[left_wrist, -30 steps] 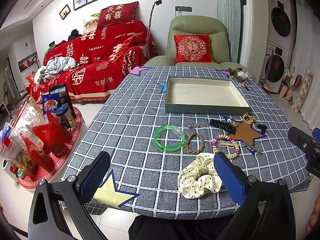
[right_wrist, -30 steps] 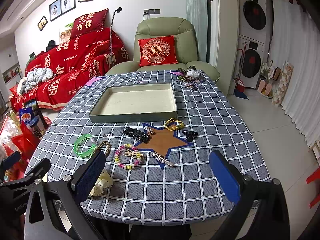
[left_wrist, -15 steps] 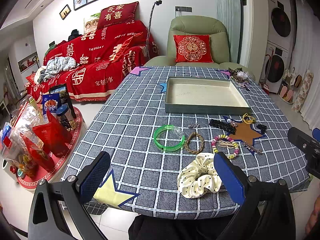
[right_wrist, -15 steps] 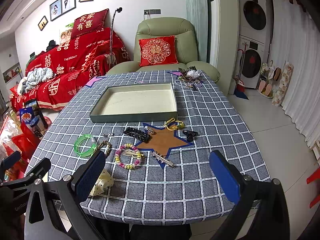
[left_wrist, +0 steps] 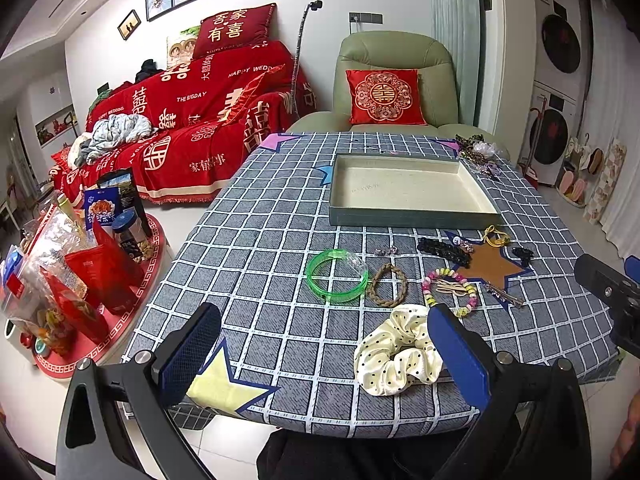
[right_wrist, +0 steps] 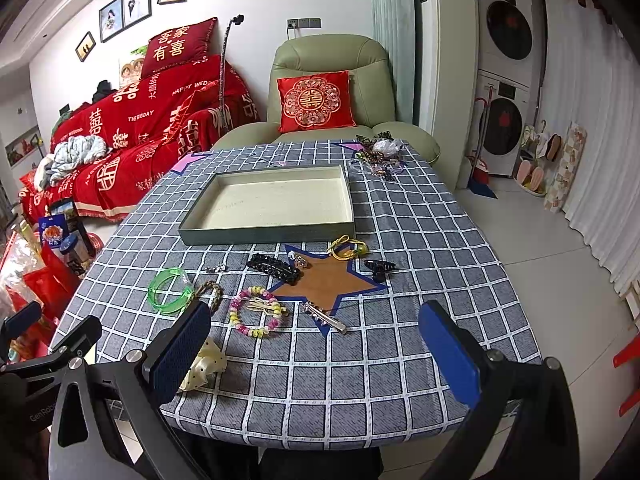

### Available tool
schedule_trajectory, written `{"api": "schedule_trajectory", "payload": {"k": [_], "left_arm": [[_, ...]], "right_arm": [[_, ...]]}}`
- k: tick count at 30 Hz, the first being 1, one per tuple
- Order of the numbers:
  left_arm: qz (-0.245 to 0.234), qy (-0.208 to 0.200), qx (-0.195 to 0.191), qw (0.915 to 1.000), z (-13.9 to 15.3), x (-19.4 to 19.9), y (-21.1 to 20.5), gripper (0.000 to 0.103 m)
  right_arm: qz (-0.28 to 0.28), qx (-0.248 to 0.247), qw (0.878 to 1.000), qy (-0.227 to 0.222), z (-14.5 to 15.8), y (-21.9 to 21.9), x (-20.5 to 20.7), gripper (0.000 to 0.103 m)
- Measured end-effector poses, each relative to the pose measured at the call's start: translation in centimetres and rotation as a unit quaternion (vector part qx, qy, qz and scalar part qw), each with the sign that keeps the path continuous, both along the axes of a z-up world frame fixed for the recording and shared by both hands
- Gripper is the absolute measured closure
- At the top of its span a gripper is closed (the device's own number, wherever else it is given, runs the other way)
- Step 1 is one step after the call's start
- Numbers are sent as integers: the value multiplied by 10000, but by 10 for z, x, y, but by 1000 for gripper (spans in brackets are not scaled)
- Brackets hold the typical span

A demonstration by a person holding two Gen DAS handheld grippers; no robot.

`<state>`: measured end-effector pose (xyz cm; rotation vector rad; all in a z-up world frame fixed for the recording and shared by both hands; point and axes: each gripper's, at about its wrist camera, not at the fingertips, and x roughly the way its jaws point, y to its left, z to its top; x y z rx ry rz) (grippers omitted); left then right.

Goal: Organize jewelry
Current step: 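Grasp the cream polka-dot scrunchie with the left tool while the right tool grasps the silver hair clip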

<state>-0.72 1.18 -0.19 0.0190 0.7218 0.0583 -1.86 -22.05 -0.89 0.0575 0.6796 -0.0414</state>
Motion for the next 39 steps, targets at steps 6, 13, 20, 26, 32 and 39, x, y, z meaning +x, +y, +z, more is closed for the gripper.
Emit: {"api": "schedule_trajectory", "payload": {"k": [6, 13, 20, 26, 32, 39], "left_arm": [[-367, 187, -76, 9991, -6, 2, -9, 0], [-970, 814, -205, 9917, -39, 16, -30, 0], [-1323, 1137, -259, 9843, -73, 36, -47, 0], [-1524, 1292, -245, 9795, -90, 51, -59, 0], [-1536, 1501, -170, 9765, -106, 60, -65, 4], [-1545, 1485, -103, 9767, -111, 63, -66, 21]], "right_arm": [[2, 34, 9998, 173, -10, -7, 3, 0], [-42, 131, 9959, 898, -48, -33, 20, 0], [240, 129, 9886, 1483, -86, -39, 46, 0], [648, -94, 9825, 1742, -104, -29, 82, 0], [905, -326, 9746, 2021, -122, -23, 109, 17], [1111, -365, 9718, 2046, -127, -17, 117, 27]]}}
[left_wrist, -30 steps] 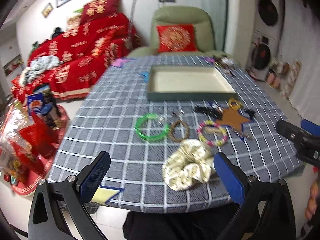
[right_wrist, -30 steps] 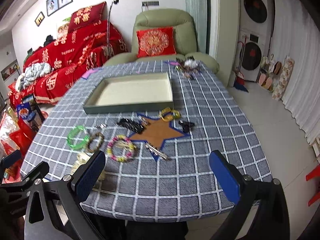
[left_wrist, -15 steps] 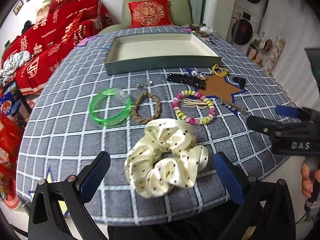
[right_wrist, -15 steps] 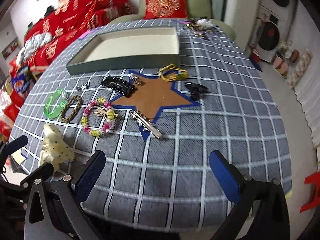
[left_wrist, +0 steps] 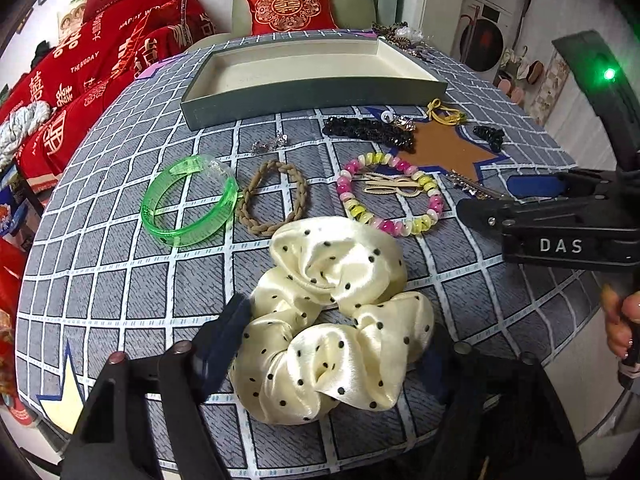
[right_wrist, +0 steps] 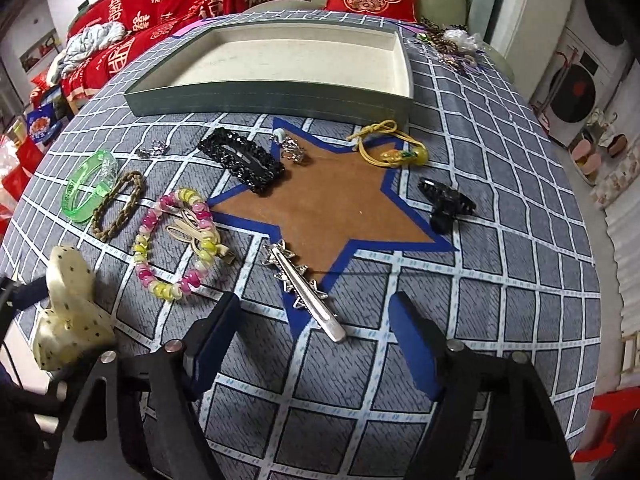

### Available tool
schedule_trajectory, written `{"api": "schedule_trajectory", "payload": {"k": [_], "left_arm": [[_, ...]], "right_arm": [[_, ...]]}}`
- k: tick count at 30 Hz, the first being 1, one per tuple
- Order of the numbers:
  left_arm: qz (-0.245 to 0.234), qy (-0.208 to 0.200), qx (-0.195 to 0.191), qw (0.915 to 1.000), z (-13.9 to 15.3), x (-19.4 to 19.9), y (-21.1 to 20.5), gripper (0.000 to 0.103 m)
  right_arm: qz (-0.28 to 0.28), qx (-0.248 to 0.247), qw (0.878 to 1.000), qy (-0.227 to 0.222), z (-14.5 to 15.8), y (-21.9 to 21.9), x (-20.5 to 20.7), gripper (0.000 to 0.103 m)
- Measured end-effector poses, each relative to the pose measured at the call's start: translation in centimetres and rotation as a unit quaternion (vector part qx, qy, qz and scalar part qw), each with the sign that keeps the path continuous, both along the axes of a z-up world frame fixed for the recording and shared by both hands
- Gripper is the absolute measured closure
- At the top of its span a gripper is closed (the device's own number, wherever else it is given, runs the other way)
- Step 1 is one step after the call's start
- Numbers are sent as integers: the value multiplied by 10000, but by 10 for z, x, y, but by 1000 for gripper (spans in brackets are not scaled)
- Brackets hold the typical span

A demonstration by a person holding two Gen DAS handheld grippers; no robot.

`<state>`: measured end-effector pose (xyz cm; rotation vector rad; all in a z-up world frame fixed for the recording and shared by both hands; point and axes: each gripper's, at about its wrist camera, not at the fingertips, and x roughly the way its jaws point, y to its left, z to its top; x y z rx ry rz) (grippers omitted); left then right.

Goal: Organize jewelry
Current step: 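Grasp the cream polka-dot scrunchie with the left tool while the right tool grasps the silver hair clip, then carry the scrunchie with the left tool while the right tool carries the silver clip over the tray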

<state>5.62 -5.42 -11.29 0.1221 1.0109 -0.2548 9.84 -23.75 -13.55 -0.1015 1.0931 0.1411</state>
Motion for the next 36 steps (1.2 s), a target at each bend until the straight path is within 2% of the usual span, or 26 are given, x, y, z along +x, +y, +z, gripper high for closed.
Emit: {"api": "schedule_trajectory", "payload": {"k": [1, 3, 4, 6, 9, 10, 11, 12, 19, 25, 31, 36], "left_arm": [[-9, -9, -26, 10000, 0, 0, 0, 21], [-14, -63, -12, 10000, 1, -1, 1, 32], [-23, -83, 3, 10000, 1, -1, 1, 33], [-36, -103, -13, 9999, 2, -2, 2, 45], [-40, -122, -60, 9999, 4, -2, 5, 63], [-51, -113, -104, 9999, 4, -2, 7, 64], [-61, -98, -154, 9998, 5, -2, 8, 70], [-64, -89, -187, 9998, 5, -2, 9, 73], [-152, -145, -458, 9987, 16, -10, 15, 76], [-230, -282, -641, 9973, 39, -10, 22, 76], [-118, -391, -869, 9954, 70, 12, 37, 76], [-191, -581, -841, 9946, 103, 47, 39, 76]], "right_arm": [[19, -4, 10000, -5, 0, 1, 0, 31], [74, 6, 10000, -17, 1, 4, -3, 36], [96, 11, 10000, -17, 2, 6, -4, 41], [142, 17, 9999, -10, 3, 10, -4, 48], [178, 21, 9998, 6, 4, 14, -6, 67], [183, 33, 9998, 18, 5, 15, -8, 72], [186, 32, 9998, 33, 5, 15, -7, 76], [178, 33, 9998, 36, 5, 15, -7, 87], [-21, 242, 9997, 34, 8, 8, -16, 87], [-150, 616, 9979, -111, 27, -5, -23, 87], [-182, 970, 9944, -368, 58, -12, -12, 87], [-126, 1199, 9913, -527, 90, -17, 20, 87]]}}
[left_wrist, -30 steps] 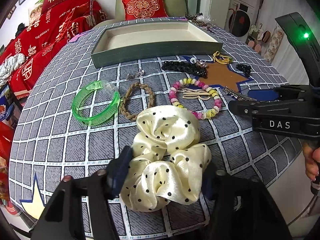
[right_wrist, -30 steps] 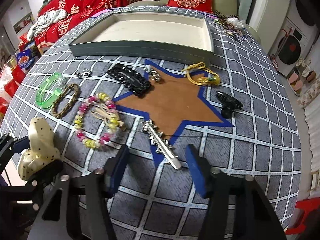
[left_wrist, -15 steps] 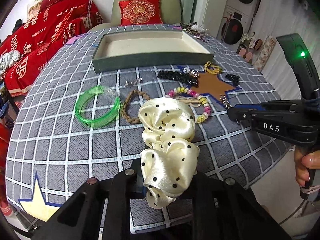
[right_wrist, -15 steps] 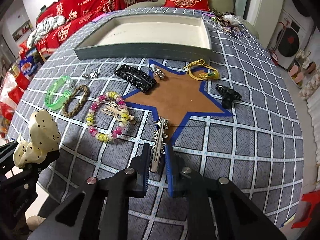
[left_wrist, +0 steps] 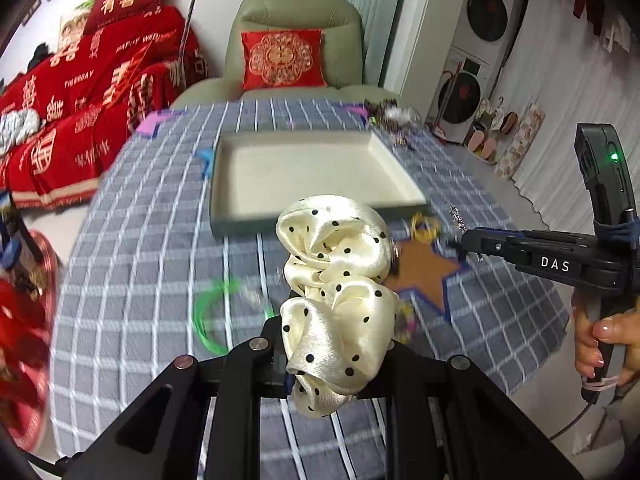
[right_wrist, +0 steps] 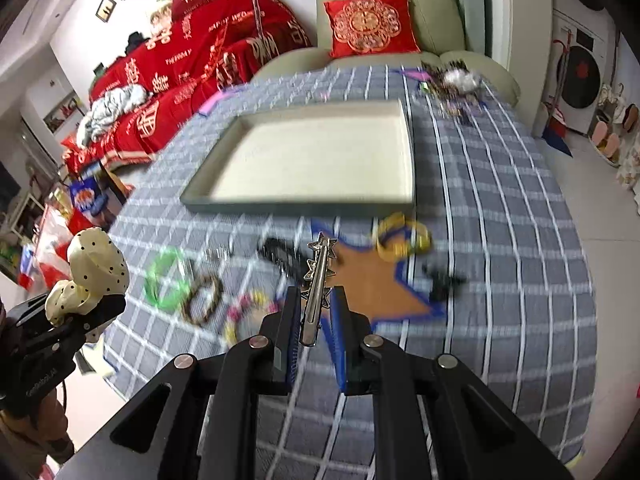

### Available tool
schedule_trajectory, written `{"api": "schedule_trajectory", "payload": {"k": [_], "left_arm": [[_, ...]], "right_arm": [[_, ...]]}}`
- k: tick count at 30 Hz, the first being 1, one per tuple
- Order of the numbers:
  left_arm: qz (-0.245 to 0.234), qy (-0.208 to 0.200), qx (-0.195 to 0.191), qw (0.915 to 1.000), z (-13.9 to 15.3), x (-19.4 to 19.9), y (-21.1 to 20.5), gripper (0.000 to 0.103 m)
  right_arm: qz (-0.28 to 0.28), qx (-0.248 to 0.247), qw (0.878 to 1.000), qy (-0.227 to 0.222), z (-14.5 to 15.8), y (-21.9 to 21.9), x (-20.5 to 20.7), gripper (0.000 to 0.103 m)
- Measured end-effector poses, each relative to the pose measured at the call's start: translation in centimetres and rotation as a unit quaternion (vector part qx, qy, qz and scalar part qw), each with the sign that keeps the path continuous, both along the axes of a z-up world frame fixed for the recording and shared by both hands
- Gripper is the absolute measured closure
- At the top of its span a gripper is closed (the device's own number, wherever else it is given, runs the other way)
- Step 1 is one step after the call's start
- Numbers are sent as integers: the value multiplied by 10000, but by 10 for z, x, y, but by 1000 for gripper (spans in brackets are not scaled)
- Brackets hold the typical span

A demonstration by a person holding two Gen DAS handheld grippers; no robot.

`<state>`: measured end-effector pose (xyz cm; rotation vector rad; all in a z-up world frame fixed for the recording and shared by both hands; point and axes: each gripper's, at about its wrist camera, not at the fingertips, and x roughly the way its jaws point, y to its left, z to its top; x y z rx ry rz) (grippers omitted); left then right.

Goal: Organize jewelry
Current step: 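Carry the scrunchie with the left tool while the right tool carries the silver clip over the tray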

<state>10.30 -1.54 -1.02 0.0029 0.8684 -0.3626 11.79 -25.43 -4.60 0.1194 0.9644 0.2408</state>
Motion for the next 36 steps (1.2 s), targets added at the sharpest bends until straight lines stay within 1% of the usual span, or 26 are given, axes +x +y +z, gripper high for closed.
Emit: {"api": "schedule_trajectory", "payload": {"k": [4, 7, 10, 13, 14, 16, 17, 20, 22, 24, 28, 31, 34, 35, 36], "left_arm": [[-47, -164, 115, 9998, 22, 36, -4, 76], [8, -355, 256, 9990, 33, 72, -7, 76], [138, -318, 291, 9990, 33, 111, -9, 76], [261, -227, 293, 9990, 29, 146, -14, 76], [282, -177, 298, 9990, 25, 159, -16, 76], [338, -41, 346, 9988, 14, 186, -21, 76], [354, 76, 375, 9986, 4, 201, -25, 76], [425, 240, 607, 9970, -23, 230, -34, 76], [419, 329, 721, 9960, -39, 241, -39, 76], [415, 503, 754, 9950, -55, 253, -44, 76], [439, 654, 911, 9927, -79, 267, -52, 76], [425, 717, 1035, 9911, -91, 272, -58, 76], [443, 693, 1219, 9891, -98, 275, -62, 76], [458, 692, 1261, 9885, -100, 275, -64, 74], [488, 637, 1299, 9883, -100, 274, -65, 63]], "right_arm": [[32, 59, 9998, -188, 26, 0, 34, 87], [6, 100, 9996, -259, 41, -1, 69, 87], [-58, 211, 9995, -240, 46, -2, 106, 87], [-128, 257, 9994, -183, 44, -2, 144, 87], [-158, 264, 9994, -141, 41, -1, 160, 87], [-192, 263, 9994, -71, 34, 1, 178, 87], [-211, 248, 9995, -29, 28, 2, 189, 87], [-251, 246, 9993, 106, 8, 6, 214, 87], [-280, 233, 9991, 230, -9, 9, 230, 87], [-319, 217, 9986, 357, -25, 10, 242, 87], [-421, 189, 9973, 580, -54, 9, 259, 88], [-409, -22, 9972, 632, -67, 14, 266, 88], [-394, -65, 9966, 718, -77, 15, 269, 88], [-409, -36, 9963, 754, -81, 15, 269, 88], [-419, 11, 9964, 735, -81, 15, 269, 88]]}}
